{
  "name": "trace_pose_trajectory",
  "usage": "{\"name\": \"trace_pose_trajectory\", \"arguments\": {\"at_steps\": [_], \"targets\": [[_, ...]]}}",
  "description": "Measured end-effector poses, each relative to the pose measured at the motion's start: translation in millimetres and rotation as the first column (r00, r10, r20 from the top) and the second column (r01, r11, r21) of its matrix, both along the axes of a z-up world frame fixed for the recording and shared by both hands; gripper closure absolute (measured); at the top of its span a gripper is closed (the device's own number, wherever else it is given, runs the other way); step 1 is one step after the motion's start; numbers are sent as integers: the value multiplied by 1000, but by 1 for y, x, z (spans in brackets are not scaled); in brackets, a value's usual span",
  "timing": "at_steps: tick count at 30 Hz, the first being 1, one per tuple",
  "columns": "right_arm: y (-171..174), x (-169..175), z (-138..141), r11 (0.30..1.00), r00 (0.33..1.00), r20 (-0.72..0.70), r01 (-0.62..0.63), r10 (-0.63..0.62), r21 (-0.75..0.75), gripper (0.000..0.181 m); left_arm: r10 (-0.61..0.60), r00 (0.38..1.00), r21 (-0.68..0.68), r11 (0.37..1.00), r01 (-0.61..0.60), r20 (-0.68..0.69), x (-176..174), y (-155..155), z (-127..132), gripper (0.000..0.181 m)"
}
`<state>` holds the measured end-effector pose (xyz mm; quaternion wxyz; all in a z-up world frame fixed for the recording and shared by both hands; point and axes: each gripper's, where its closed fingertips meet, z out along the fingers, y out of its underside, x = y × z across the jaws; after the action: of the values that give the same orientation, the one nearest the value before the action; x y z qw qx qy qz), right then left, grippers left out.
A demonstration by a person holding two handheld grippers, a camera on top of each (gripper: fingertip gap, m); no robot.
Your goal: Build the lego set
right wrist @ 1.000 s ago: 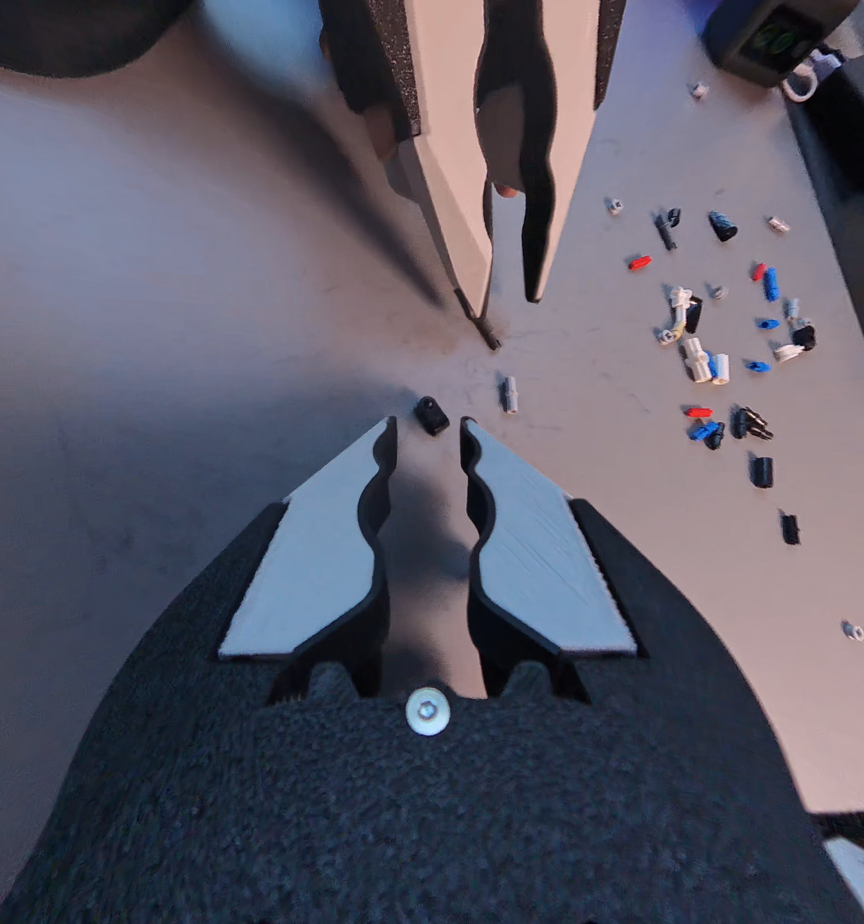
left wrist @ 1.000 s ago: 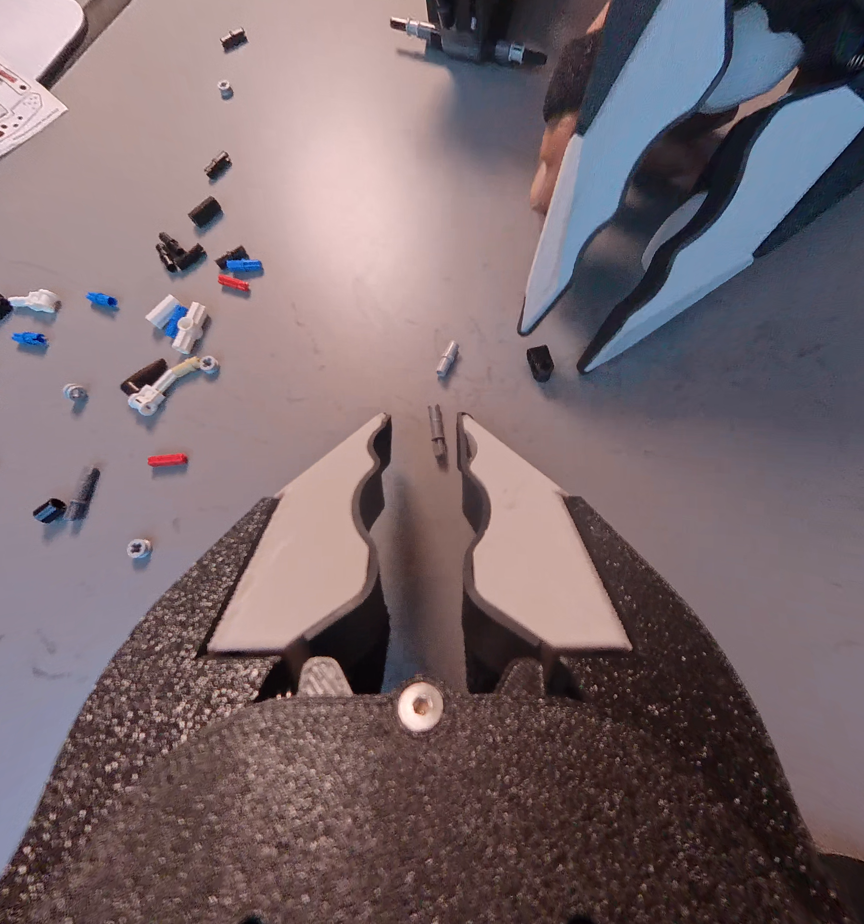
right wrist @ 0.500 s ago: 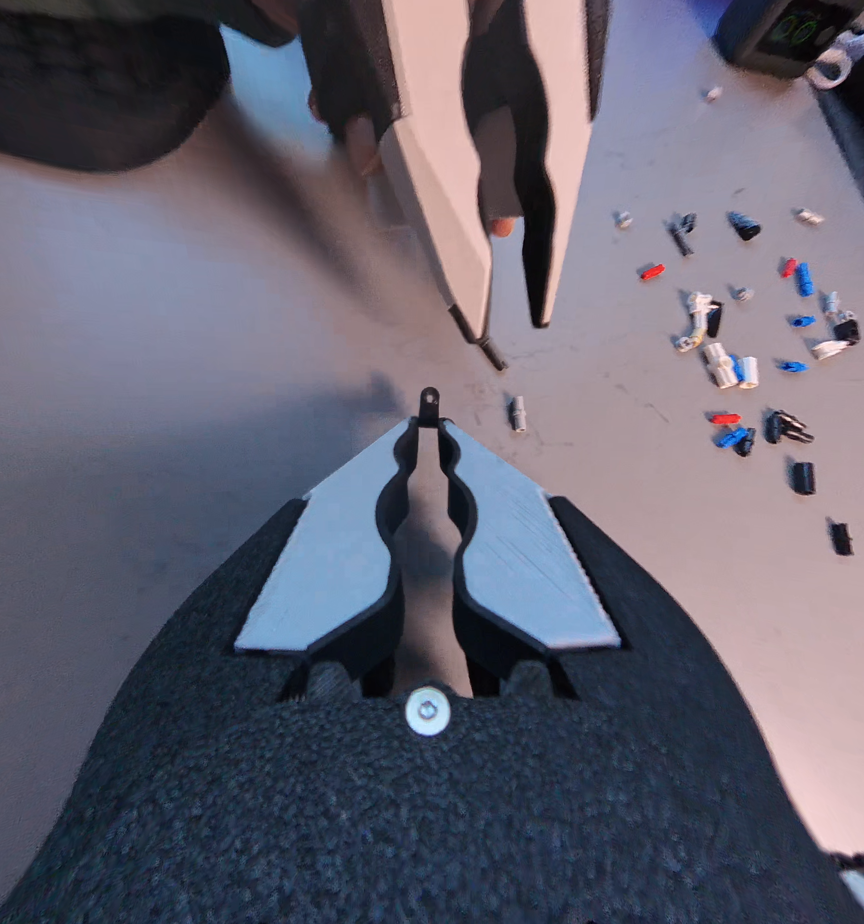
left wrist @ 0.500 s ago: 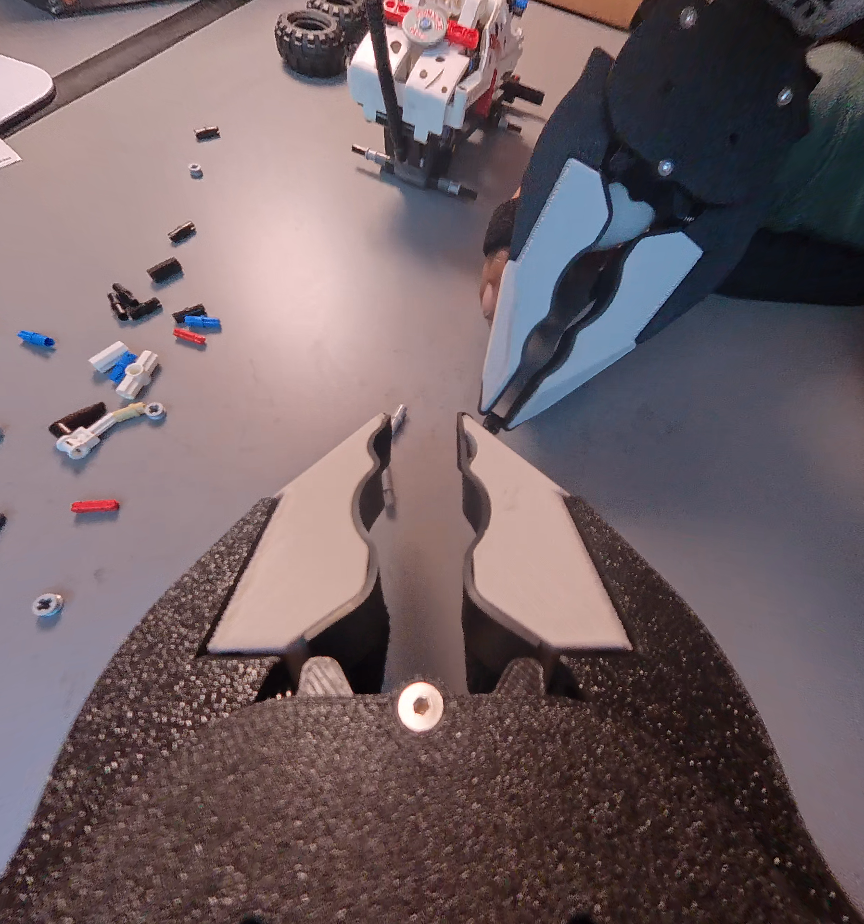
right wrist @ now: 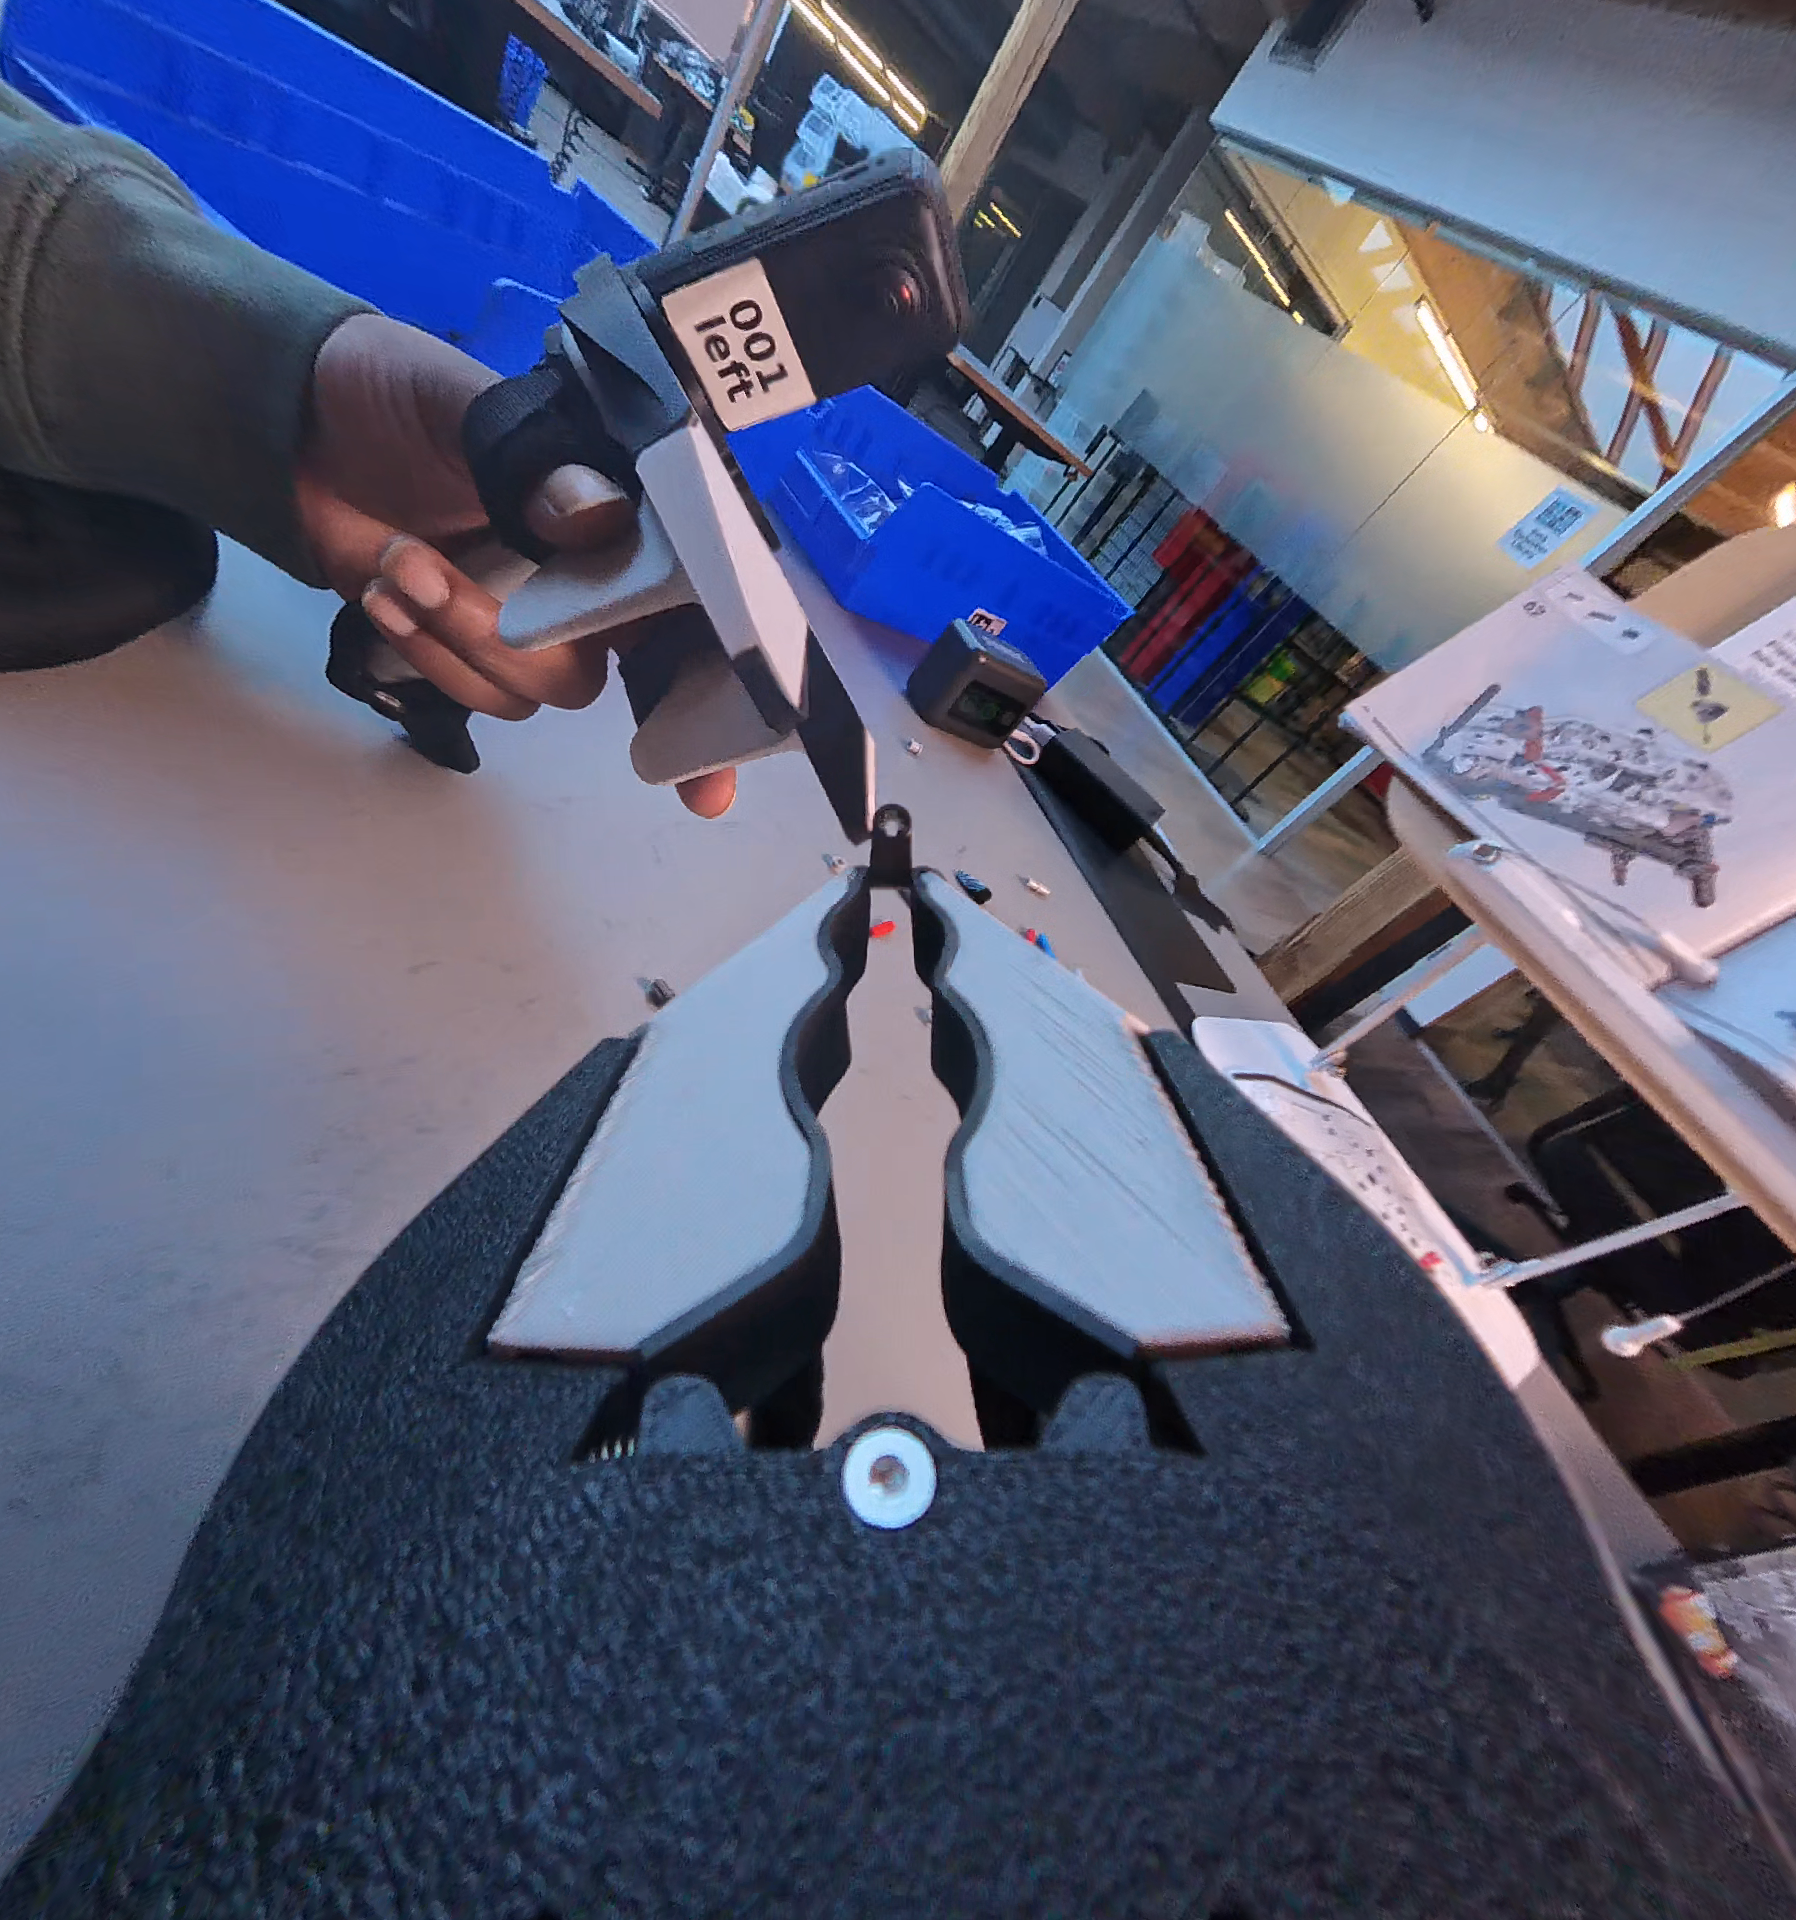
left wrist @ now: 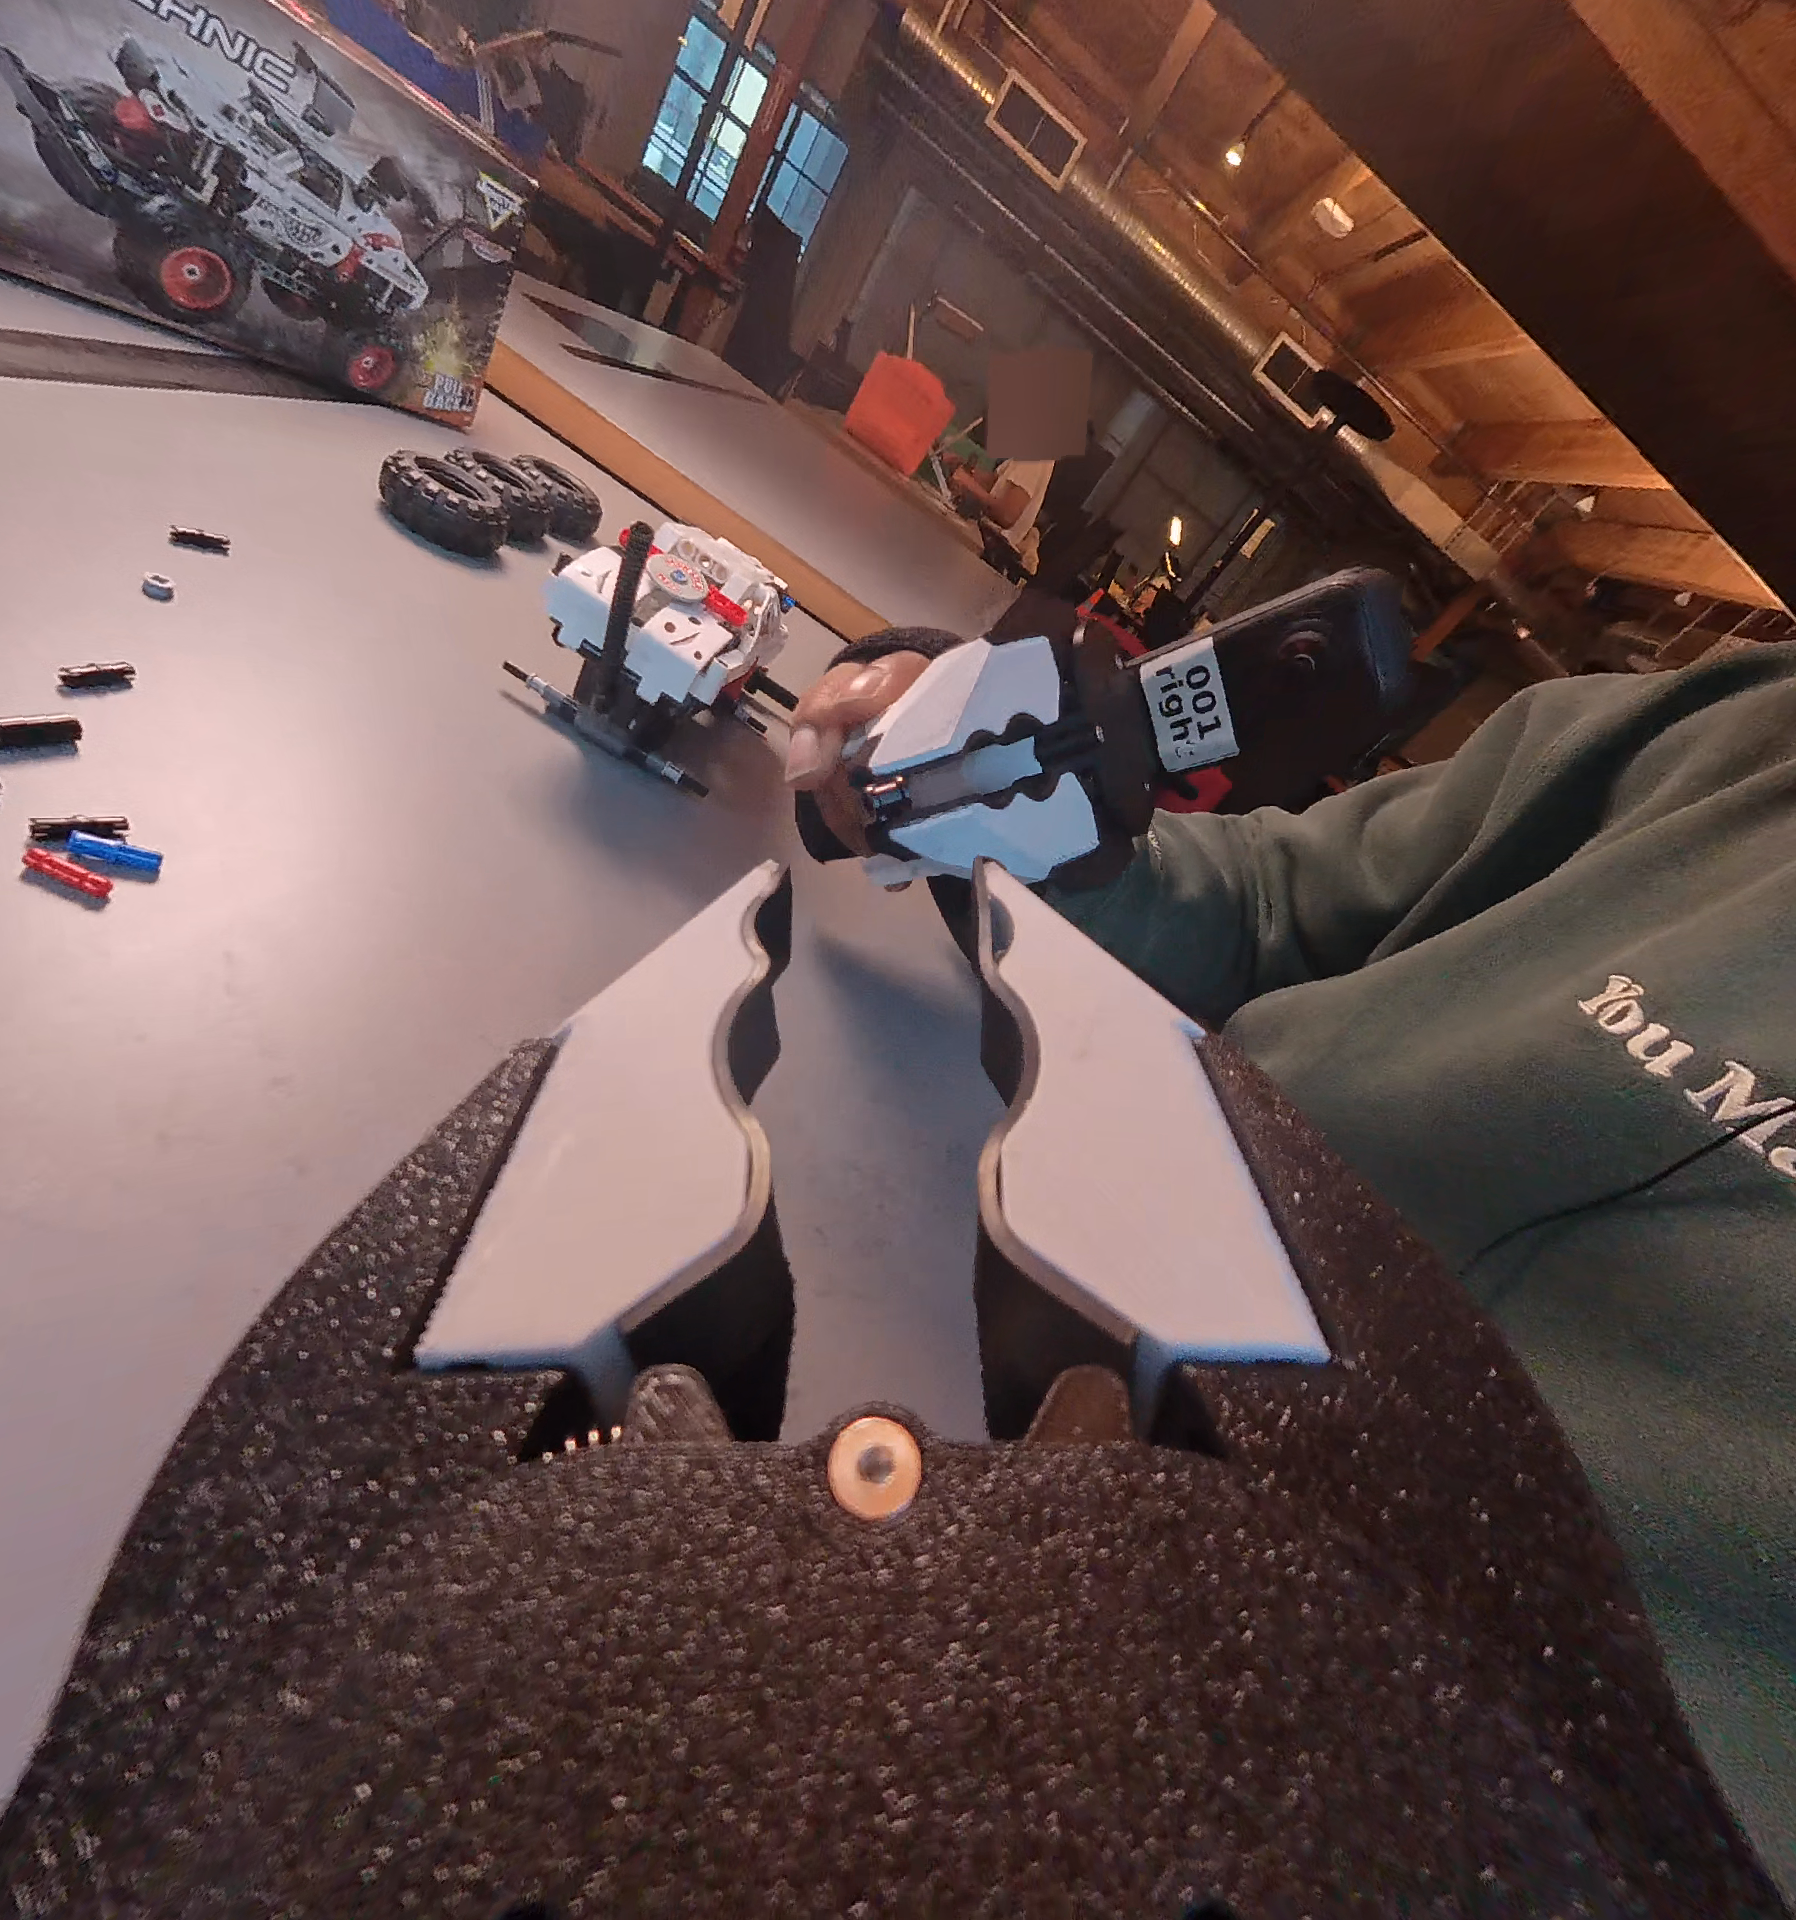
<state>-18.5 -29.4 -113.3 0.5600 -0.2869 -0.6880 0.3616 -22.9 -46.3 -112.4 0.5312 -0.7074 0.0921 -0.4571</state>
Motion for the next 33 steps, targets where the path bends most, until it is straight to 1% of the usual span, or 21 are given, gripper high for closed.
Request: {"name": "trace_pose_trajectory", "arguments": {"at_steps": [4, 7, 9, 11, 16, 17, 18, 19, 20, 22, 24, 25, 27, 29, 31, 33], "targets": [[-3, 1, -1, 991, 1000, -25, 9, -6, 133, 174, -12, 1000, -9, 1000, 12, 0, 5, 0, -1, 153], [-10, 2, -3, 982, 1000, -27, -1, 6, 188, 174, -28, 1000, -7, 1000, 28, -1, 10, 0, -2, 157], [-13, 1, -5, 975, 1000, -27, -1, 8, 223, 174, -32, 999, -5, 999, 32, -10, 13, -1, -2, 166], [-14, 1, -6, 968, 999, -36, 5, 5, 251, 174, -35, 999, -8, 999, 35, -37, 15, -1, -4, 173], [-14, 1, -3, 965, 999, -51, 16, -3, 262, 174, -9, 996, 29, 1000, 11, -87, 15, -1, -3, 173], [-13, 1, -2, 972, 999, -53, 15, -2, 233, 174, -4, 996, 40, 999, 7, -85, 14, -1, -1, 173], [-14, 1, 1, 985, 999, -52, 5, 4, 174, 174, 5, 996, 58, 998, 0, -84, 14, -1, 1, 173], [-15, 2, 2, 996, 999, -40, -18, 22, 91, 172, 16, 995, 81, 997, -9, -95, 13, -1, 3, 173], [-17, 2, 3, 999, 999, -17, -49, 49, 2, 167, 36, 992, 107, 994, -23, -123, 12, 0, 4, 173], [-20, 4, 8, 976, 994, 7, -103, 107, -190, 161, 71, 979, 174, 984, -38, -191, 13, -1, 8, 173], [-22, 6, 15, 917, 986, 10, -151, 167, -368, 158, 104, 960, 234, 971, -43, -258, 15, -2, 11, 174], [-23, 7, 17, 885, 982, 11, -166, 190, -435, 157, 121, 948, 263, 964, -41, -294, 17, -3, 12, 174], [-24, 8, 21, 825, 972, 7, -195, 234, -530, 157, 149, 926, 318, 948, -34, -347, 21, -4, 14, 174], [-26, 9, 24, 747, 959, 11, -213, 283, -630, 157, 212, 887, 372, 927, -50, -411, 21, -3, 15, 174], [-22, 7, 22, 667, 952, 35, -186, 304, -722, 151, 310, 813, 443, 894, -73, -493, 18, -1, 18, 174], [-19, 6, 25, 592, 948, 30, -174, 318, -787, 149, 397, 710, 495, 865, -78, -581, 14, 1, 17, 173]]}}
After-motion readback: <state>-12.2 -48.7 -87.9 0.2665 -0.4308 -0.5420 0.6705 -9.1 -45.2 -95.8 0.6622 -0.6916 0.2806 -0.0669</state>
